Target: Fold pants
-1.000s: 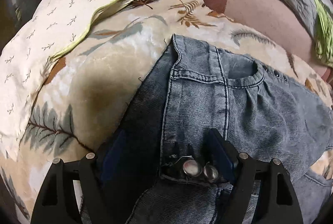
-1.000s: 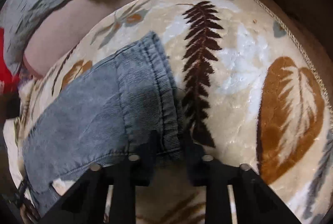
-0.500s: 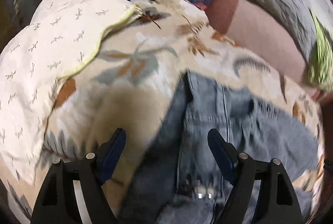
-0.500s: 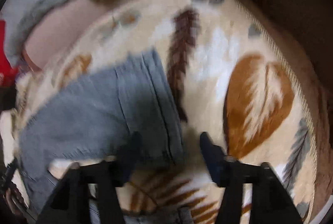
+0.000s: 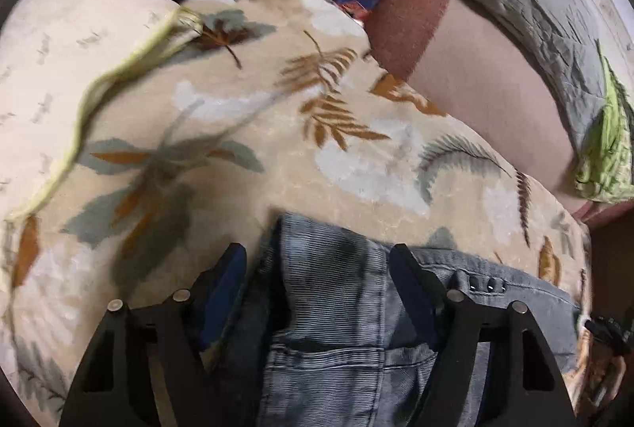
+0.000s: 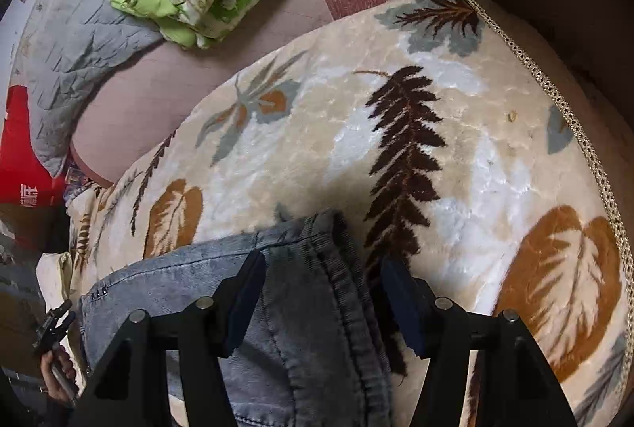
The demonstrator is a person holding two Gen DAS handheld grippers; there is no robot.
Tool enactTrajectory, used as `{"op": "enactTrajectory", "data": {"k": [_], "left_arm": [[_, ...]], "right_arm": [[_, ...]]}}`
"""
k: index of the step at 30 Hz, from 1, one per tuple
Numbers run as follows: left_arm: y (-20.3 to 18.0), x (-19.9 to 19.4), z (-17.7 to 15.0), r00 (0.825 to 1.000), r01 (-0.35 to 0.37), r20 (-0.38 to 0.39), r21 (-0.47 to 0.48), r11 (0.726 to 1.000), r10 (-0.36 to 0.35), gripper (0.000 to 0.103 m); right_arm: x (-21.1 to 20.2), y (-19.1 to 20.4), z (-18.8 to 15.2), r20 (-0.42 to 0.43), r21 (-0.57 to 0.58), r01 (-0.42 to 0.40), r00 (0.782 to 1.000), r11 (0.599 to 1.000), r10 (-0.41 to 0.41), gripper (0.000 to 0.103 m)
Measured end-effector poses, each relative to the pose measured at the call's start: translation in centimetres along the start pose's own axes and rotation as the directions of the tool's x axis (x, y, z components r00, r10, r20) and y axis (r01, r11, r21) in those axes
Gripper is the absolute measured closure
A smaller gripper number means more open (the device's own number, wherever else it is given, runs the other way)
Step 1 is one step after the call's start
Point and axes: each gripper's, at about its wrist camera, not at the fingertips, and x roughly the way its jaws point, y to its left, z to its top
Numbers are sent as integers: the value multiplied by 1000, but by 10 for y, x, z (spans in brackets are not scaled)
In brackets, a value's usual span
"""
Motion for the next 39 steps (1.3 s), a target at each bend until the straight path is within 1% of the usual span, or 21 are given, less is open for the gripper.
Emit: {"op": "enactTrajectory", "data": {"k": [2,3,5,6,7,9,10,11,12,14,16,19,23,26,28,31,33,34,36,38,39], "left_arm": [[-3,4,1,1000,31,-3,8,999,-31,34],[-4,6,2,999,31,-7,9,999,-31,34],[-3,14,3,999,31,-27,-9,999,-31,39],[-3,17,3,999,26,-34,-15,1000,-27,49],[-2,21,3,999,23,-43,-21,1000,-24,67],[-2,28,3,997,35,-68,-34,999,-37,83],[-3,29,4,998,23,-66,-36,999,-25,87],[-4,30,4,998,16,-65,-36,999,-18,91],[-4,32,5,997,13,-73,-37,999,-15,98],[-6,34,8,997,12,-80,-33,999,-14,100],[-8,32,10,997,7,-79,-19,1000,-8,101],[-8,22,11,998,28,-53,-23,999,-29,101],[-12,-14,12,996,94,5,-17,995,-94,101],[-15,-56,5,986,157,57,-8,988,-156,101],[-16,-84,-4,976,199,87,9,980,-199,101],[-11,-132,-26,956,259,134,28,966,-260,101],[-3,-165,-45,944,288,157,42,957,-291,101],[4,-185,-61,936,304,166,57,951,-310,101],[14,-207,-84,932,313,171,75,947,-321,101],[32,-223,-111,931,322,155,77,944,-330,101],[43,-228,-126,933,321,145,70,944,-328,101]], "right_arm": [[0,-3,1,-12,-9,-1,1000,1000,1,39],[1,-2,2,-13,-11,-7,1000,1000,7,39],[2,-2,4,-5,-14,-18,1000,1000,18,39],[4,-1,6,-4,-12,-30,1000,999,30,39],[7,1,7,-6,-12,-35,999,999,35,39],[21,7,9,-27,-41,-4,1000,999,3,41],[23,8,10,-27,-48,1,1000,999,-3,46],[29,10,11,-18,-47,6,1000,999,-7,54],[33,10,12,-12,-45,23,1000,999,-23,60],[38,12,12,6,-61,69,998,996,-69,81],[32,20,10,34,-86,86,996,993,-83,86],[15,31,8,85,-111,103,992,988,-94,87],[-30,47,4,157,-124,64,987,990,-44,87],[-63,56,-4,195,-130,27,981,991,-1,87],[-94,59,-17,231,-127,-11,972,992,40,87],[-131,60,-42,267,-135,-47,960,990,82,87],[-163,55,-71,292,-142,-71,950,987,111,87],[-176,50,-85,299,-142,-81,947,986,121,87],[-199,35,-118,310,-134,-101,940,986,139,87],[-211,20,-147,301,-123,-125,941,984,157,87],[-219,10,-169,294,-117,-136,941,984,165,87]]}}
